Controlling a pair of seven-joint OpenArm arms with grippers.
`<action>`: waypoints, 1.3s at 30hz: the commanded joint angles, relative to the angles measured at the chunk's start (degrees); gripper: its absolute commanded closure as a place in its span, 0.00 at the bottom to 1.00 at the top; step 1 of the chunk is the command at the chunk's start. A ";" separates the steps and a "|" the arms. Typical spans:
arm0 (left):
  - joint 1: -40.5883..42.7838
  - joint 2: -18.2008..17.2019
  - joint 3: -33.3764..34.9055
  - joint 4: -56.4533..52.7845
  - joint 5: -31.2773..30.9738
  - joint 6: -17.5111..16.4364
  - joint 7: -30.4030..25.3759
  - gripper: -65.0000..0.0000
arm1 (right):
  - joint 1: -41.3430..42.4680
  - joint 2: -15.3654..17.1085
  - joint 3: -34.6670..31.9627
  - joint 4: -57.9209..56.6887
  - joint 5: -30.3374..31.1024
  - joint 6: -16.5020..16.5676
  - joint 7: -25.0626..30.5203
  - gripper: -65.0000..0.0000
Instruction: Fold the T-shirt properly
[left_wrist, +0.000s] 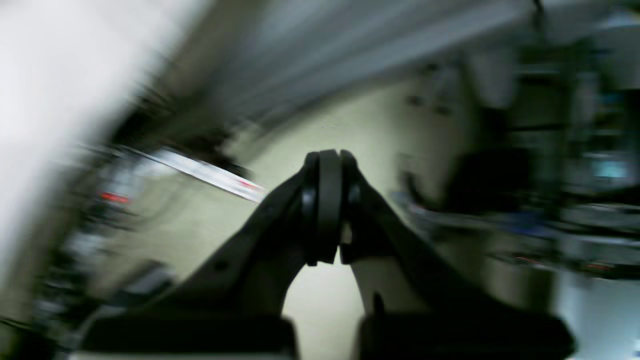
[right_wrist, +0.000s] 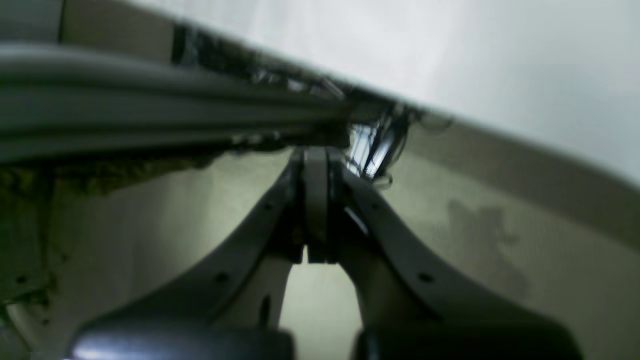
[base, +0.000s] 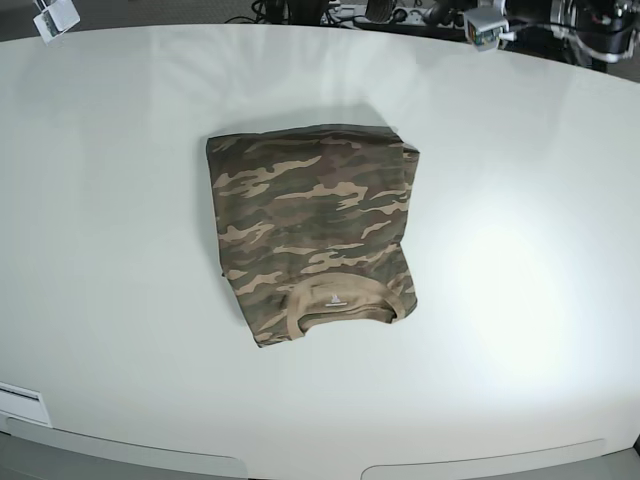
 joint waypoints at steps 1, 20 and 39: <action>3.34 -0.70 -0.24 0.79 -1.43 -0.11 0.04 1.00 | -2.23 0.17 0.37 0.70 1.34 0.10 0.44 1.00; 12.37 13.73 -0.13 -26.88 10.97 -2.22 -3.72 1.00 | -1.70 0.39 -22.77 -32.46 -10.03 0.10 3.56 1.00; -17.86 18.47 18.97 -77.61 46.80 -2.22 -40.87 1.00 | 25.46 4.46 -49.00 -78.82 -57.09 0.10 47.25 1.00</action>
